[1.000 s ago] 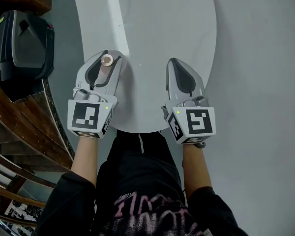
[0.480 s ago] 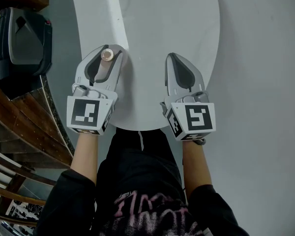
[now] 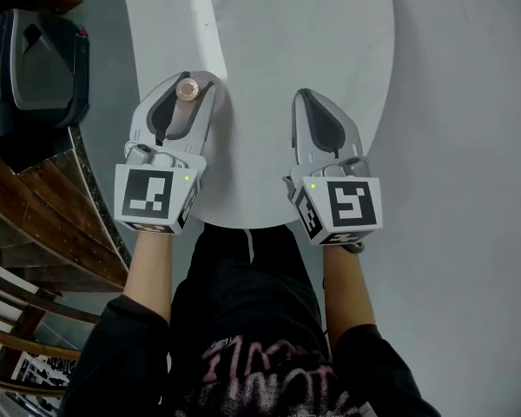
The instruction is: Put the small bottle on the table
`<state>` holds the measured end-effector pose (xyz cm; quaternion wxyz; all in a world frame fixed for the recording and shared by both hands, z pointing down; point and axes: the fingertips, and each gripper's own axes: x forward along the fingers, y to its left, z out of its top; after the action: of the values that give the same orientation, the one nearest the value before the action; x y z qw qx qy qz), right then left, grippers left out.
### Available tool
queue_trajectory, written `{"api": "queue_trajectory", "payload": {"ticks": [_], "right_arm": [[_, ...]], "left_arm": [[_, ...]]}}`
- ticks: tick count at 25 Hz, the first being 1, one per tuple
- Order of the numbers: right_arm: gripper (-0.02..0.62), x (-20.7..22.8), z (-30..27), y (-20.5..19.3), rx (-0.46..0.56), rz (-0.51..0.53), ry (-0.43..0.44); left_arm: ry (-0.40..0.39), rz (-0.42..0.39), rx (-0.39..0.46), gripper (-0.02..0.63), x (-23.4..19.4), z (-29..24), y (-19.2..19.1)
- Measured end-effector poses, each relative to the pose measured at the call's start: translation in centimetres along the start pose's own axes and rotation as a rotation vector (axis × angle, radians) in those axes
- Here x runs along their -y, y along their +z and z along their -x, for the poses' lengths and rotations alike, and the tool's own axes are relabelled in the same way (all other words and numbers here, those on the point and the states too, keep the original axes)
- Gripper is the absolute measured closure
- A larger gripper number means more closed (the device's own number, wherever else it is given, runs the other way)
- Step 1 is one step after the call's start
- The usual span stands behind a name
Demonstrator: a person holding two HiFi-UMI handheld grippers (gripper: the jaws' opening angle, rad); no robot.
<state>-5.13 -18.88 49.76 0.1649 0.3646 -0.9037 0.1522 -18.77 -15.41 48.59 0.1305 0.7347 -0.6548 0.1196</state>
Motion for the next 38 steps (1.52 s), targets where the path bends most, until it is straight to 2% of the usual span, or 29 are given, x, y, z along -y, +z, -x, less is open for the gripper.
{"api": "queue_trajectory", "payload": {"ticks": [38], "right_arm": [[0.574, -0.1, -0.4, -0.8, -0.021, 0.007, 0.011]], "left_arm": [[0.018, -0.044, -0.020, 0.465, -0.1, -0.4, -0.8]]}}
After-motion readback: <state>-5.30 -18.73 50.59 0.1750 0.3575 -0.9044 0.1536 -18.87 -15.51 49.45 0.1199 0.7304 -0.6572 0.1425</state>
